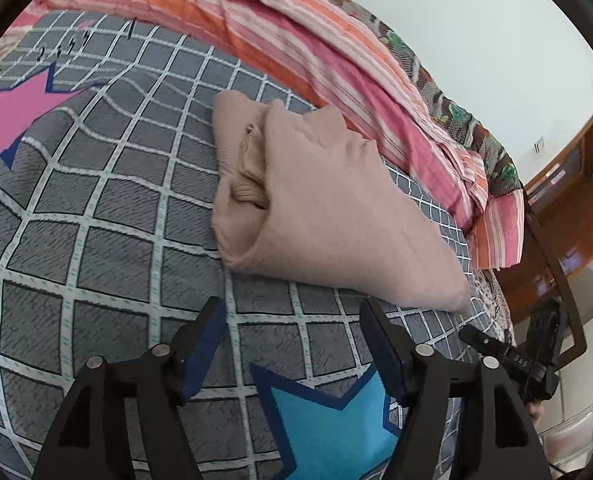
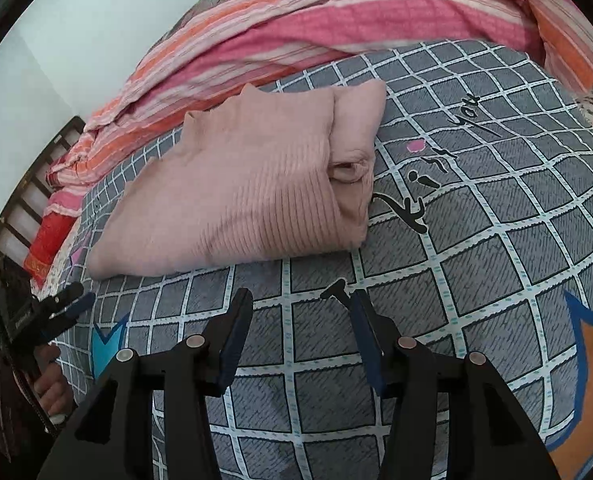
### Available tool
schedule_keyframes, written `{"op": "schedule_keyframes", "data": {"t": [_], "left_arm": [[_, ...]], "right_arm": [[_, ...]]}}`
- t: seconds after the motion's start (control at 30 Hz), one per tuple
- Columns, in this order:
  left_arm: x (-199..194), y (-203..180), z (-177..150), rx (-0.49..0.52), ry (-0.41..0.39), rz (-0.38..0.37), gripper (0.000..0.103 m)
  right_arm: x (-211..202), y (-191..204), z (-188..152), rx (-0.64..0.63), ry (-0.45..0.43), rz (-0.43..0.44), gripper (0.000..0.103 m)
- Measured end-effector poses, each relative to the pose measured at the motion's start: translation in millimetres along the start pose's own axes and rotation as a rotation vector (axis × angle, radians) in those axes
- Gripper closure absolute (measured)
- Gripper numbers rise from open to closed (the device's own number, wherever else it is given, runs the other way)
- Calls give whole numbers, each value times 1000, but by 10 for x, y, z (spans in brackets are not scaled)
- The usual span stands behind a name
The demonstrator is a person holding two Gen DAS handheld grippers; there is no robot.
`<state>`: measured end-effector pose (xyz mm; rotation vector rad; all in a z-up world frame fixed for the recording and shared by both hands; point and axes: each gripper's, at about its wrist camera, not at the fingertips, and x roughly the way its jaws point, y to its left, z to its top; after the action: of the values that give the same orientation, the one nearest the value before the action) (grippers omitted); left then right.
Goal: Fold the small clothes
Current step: 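Lift the hem with both tools and fold it over toward the collar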
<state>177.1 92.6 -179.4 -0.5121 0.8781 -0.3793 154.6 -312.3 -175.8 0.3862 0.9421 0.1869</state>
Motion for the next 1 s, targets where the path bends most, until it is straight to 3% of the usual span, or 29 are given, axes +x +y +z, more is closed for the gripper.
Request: {"op": "schedule_keyframes", "data": {"t": [0.3,0.7,0.8,0.9,0.93,0.97,1.0], "left_arm": [[227,-37,83,-83,-20,-62,33],[526,-34,358,-143,-88,-40,35],[597,-29,436,-153,-90,-15,40],[626,-16,468,-165,-92,30,55],[629,2,470,-177,-92,40,61],[628,30,466,-187,-88,44,76],[632,58,459,-196,-75,34,85]], "right_arm": [[148,18,98,95,-44,45,44],[423,-128,420,260,-75,91,43],[485,-148,494,273,-79,89,43],[533,-151,542,261,-80,52,56],[546,-152,554,256,-79,43,70],[572,-157,563,256,-64,57,86],[598,-167,563,265,-45,90,91]]}}
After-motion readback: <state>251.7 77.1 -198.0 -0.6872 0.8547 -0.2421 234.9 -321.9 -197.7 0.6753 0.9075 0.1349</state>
